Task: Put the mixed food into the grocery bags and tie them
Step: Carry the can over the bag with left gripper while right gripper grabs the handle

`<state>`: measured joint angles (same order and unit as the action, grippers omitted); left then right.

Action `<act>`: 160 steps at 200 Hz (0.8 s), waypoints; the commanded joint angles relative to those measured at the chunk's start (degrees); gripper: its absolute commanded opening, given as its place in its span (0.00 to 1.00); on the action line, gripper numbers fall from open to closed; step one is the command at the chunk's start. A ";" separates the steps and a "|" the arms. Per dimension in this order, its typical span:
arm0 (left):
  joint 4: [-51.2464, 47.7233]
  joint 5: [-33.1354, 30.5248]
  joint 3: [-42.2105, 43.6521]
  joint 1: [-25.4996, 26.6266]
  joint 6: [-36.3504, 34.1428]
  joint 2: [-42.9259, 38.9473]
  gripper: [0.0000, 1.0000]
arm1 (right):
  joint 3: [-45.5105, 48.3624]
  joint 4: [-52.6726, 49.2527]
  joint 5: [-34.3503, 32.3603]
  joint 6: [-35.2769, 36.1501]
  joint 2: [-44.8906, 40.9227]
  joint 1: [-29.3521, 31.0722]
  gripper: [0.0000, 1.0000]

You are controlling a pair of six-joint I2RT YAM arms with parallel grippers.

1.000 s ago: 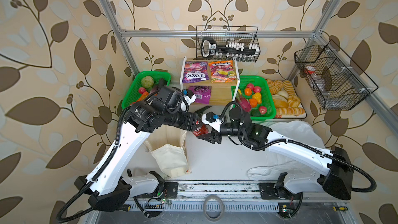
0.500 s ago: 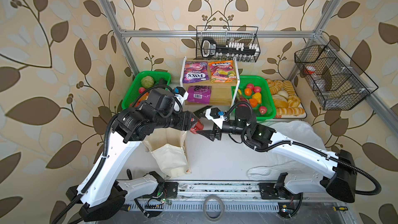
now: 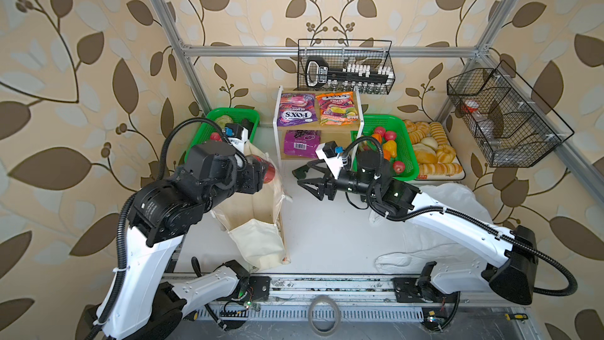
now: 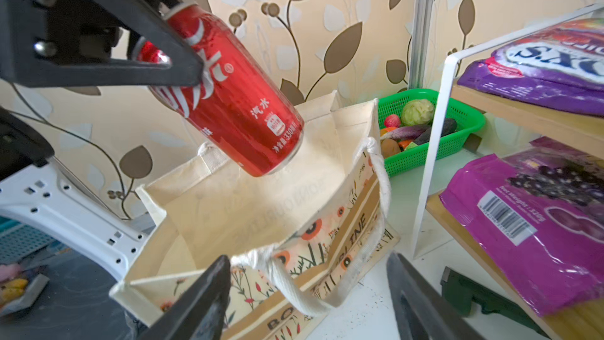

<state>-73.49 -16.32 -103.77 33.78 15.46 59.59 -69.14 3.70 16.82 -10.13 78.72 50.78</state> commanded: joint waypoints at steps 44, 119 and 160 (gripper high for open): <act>-1.23 -17.78 0.00 -0.14 0.76 0.38 0.00 | -19.65 -19.35 -12.47 -11.73 14.85 6.86 0.73; 5.65 6.47 13.04 -23.75 -0.88 2.36 0.00 | -34.07 -26.76 -13.63 -21.45 28.89 7.38 0.67; 13.53 10.78 21.53 -25.08 1.15 1.63 0.00 | -34.86 -28.15 -10.09 -22.33 30.57 7.53 0.43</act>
<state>-70.81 -9.76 -84.62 8.93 15.31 63.42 -102.32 -22.28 4.78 -30.72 108.47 58.02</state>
